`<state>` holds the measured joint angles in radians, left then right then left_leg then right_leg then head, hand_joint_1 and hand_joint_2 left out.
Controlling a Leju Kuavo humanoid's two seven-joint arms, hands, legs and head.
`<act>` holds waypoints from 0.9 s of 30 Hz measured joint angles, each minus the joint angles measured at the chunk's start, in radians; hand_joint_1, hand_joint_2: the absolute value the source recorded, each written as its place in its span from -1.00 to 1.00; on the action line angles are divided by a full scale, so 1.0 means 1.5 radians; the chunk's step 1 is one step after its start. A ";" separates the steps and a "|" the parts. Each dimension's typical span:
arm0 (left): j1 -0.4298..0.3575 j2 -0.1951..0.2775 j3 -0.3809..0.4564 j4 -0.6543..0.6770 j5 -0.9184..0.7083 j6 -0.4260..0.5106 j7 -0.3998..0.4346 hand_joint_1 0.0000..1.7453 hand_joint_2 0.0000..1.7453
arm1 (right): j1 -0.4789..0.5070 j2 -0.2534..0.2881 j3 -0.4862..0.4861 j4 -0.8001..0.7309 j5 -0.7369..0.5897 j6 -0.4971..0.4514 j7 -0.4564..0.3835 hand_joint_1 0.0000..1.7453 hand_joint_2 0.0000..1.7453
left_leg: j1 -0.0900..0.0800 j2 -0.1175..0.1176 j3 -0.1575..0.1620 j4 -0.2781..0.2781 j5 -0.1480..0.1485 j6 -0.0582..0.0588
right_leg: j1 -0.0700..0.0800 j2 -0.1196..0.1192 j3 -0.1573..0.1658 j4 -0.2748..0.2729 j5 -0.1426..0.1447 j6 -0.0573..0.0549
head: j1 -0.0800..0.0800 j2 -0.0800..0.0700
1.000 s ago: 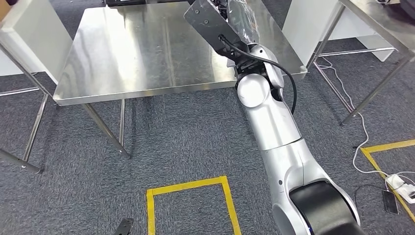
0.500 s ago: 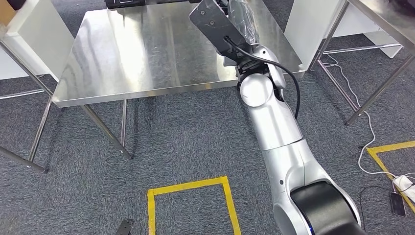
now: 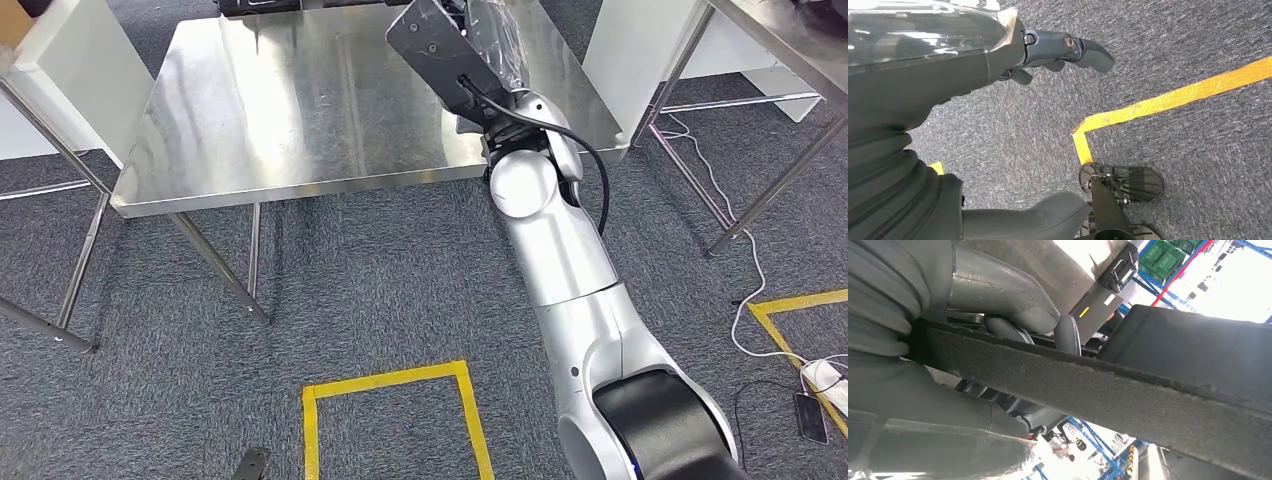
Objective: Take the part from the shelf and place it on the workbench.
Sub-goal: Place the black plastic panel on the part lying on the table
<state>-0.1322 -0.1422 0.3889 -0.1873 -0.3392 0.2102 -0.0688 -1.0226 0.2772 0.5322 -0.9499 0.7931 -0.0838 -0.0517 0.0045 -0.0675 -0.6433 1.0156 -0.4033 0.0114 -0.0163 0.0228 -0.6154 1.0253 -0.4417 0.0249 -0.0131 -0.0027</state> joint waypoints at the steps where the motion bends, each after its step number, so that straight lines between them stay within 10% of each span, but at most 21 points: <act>1: 0.001 0.000 0.002 0.000 0.000 0.000 -0.002 -1.00 1.00 | 0.000 0.000 0.000 0.002 0.000 -0.002 -0.001 1.00 1.00 | 0.000 0.000 0.000 0.000 0.000 0.000 | 0.000 0.000 0.000 0.000 0.000 0.000 | 0.000 0.000; 6: 0.026 0.002 0.006 0.000 -0.006 0.001 -0.034 -1.00 1.00 | 0.000 -0.004 -0.008 0.010 0.000 -0.014 -0.009 1.00 1.00 | -0.001 0.000 0.000 0.001 -0.001 0.001 | -0.004 0.000 0.000 -0.002 0.001 0.001 | 0.000 0.000; 10: 0.043 0.002 0.006 0.000 -0.015 0.003 -0.042 -1.00 1.00 | 0.000 -0.012 -0.018 0.013 0.004 -0.025 -0.011 1.00 1.00 | 0.002 0.002 0.023 -0.031 0.008 0.022 | -0.001 -0.002 0.005 -0.008 -0.001 0.008 | 0.001 0.000; 13: 0.043 0.001 0.006 0.000 -0.018 0.003 -0.036 -1.00 1.00 | 0.000 -0.023 -0.022 0.015 0.004 -0.029 -0.013 1.00 1.00 | 0.009 0.006 0.040 -0.051 0.014 0.027 | -0.002 -0.006 -0.042 0.086 -0.039 0.005 | 0.004 0.000; 16: 0.043 0.000 0.006 0.000 -0.019 -0.002 -0.033 -1.00 1.00 | 0.007 -0.031 -0.025 0.019 0.006 -0.030 -0.014 1.00 1.00 | 0.015 0.007 0.040 -0.046 0.007 0.017 | -0.013 -0.008 -0.071 0.131 -0.046 0.020 | 0.004 0.000; 19: 0.043 0.002 0.006 0.000 -0.021 -0.005 -0.032 -1.00 1.00 | 0.012 -0.035 -0.026 0.020 0.009 -0.031 -0.014 1.00 1.00 | 0.025 0.007 0.036 -0.022 -0.011 -0.005 | -0.024 -0.007 -0.015 0.028 -0.004 0.046 | 0.005 0.000; 22: 0.043 0.005 0.006 0.000 -0.024 -0.005 -0.031 -1.00 1.00 | 0.015 -0.037 -0.027 0.018 0.011 -0.032 -0.016 1.00 1.00 | 0.025 0.005 0.029 -0.003 -0.028 -0.021 | -0.022 0.001 -0.001 0.013 -0.006 0.030 | 0.005 0.000; 27: 0.042 0.004 0.005 0.000 -0.025 -0.004 -0.029 -1.00 1.00 | 0.016 -0.037 -0.031 0.015 0.012 -0.033 -0.017 1.00 1.00 | 0.028 0.033 -0.001 0.064 -0.055 -0.025 | -0.019 -0.001 0.008 0.016 -0.020 0.000 | 0.001 0.000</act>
<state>-0.0687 -0.1355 0.3969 -0.1869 -0.3762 0.2036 -0.1128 -0.9983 0.2215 0.4862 -0.9273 0.8115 -0.1338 -0.0765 0.0467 -0.0183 -0.6445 1.1109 -0.4862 -0.0266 -0.0445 0.0212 -0.6034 1.0493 -0.4714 0.0245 -0.0114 -0.0027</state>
